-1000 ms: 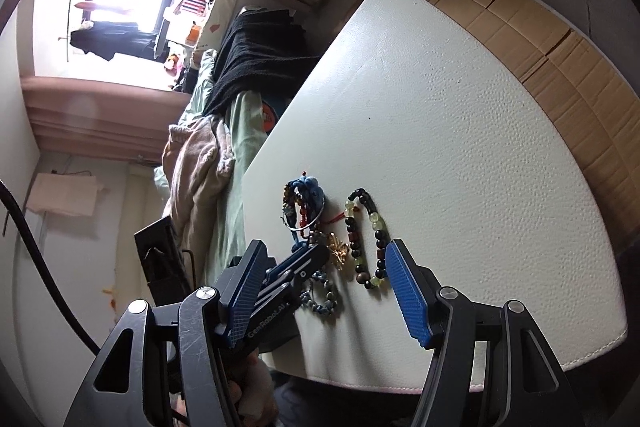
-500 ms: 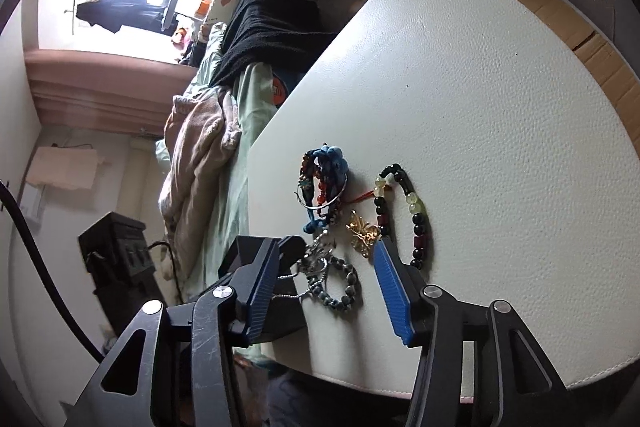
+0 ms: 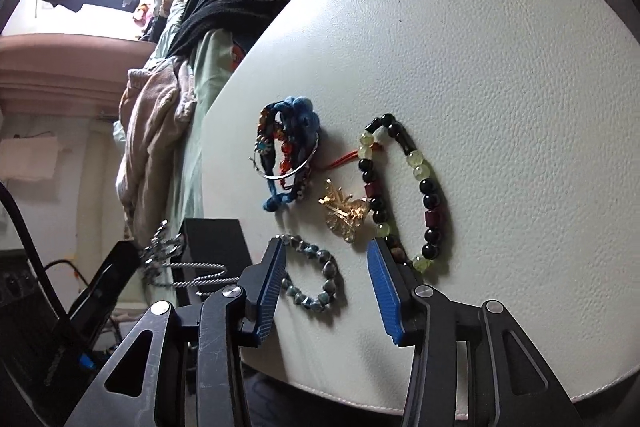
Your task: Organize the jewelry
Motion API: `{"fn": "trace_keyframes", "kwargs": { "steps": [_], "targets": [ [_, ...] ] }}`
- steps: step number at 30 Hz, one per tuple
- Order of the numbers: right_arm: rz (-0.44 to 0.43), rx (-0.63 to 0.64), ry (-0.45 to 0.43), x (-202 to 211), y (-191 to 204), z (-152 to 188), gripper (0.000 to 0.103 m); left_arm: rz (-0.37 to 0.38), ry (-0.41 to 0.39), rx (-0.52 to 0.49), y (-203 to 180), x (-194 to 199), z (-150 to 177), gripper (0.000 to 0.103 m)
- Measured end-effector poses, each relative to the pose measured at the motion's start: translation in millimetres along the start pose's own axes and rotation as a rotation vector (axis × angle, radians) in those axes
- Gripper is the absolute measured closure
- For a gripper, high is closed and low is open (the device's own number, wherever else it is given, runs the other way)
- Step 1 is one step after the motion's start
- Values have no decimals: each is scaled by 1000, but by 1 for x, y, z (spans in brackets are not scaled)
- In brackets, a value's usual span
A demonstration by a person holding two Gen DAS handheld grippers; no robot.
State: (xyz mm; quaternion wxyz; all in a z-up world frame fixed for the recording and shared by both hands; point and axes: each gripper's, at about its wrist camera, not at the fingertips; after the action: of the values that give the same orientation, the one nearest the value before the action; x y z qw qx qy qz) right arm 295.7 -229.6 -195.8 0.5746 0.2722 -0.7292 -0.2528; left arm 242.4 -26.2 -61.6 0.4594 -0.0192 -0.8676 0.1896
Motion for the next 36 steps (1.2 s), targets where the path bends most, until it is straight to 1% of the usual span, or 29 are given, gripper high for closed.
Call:
{"fn": "trace_keyframes", "kwargs": {
  "steps": [3,6,9,10,13,16,21,22,23,24,26,29,31,33,34,36],
  "targets": [
    [34,14,-10,-3,4,-5,58,11,-28,5,4,16,-2,101],
    [95,68,-16,-9,16,-8,58,19,-51,11,8,29,-5,101],
    [197,148,-23,-14,32,-7,58,19,-70,12,13,40,-6,101],
    [243,184,-23,-17,39,-7,58,20,-76,15,15,43,-6,103],
    [380,280,-28,-28,59,-3,58,26,-97,29,23,52,-7,103],
    [484,350,-31,-35,70,-1,58,23,-116,42,31,60,-9,103],
    [593,425,-39,-43,83,-2,58,13,-127,63,42,67,-11,103],
    [610,443,-40,-44,85,-1,61,13,-128,66,43,67,-11,103],
    [628,455,-44,-45,86,0,62,12,-126,68,43,66,-11,103],
    [625,460,-47,-44,86,0,62,8,-119,69,43,64,-10,103],
    [586,438,-54,-39,82,-1,62,-1,-92,51,39,55,-9,103],
    [471,360,-61,-23,68,-4,63,-22,-55,29,33,39,-7,103],
    [403,329,-67,-11,61,-2,63,-48,-3,14,29,24,-5,103],
    [349,312,-72,-3,56,1,62,-60,50,1,25,8,-3,100],
    [322,303,-73,2,53,2,63,-72,66,-7,24,2,-1,96],
    [274,283,-75,8,48,3,62,-105,80,-12,23,-7,0,80]
  ]
}}
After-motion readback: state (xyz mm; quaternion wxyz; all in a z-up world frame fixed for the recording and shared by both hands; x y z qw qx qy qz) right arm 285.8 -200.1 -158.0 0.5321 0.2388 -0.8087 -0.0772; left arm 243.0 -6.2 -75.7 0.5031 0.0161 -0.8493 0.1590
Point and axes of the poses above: each gripper's, at about its wrist camera, not at the fingertips, and x roughly against the way its jaws point, y to its left, z to its underside, and after that the axes turned 10 degrees about x, right-handed
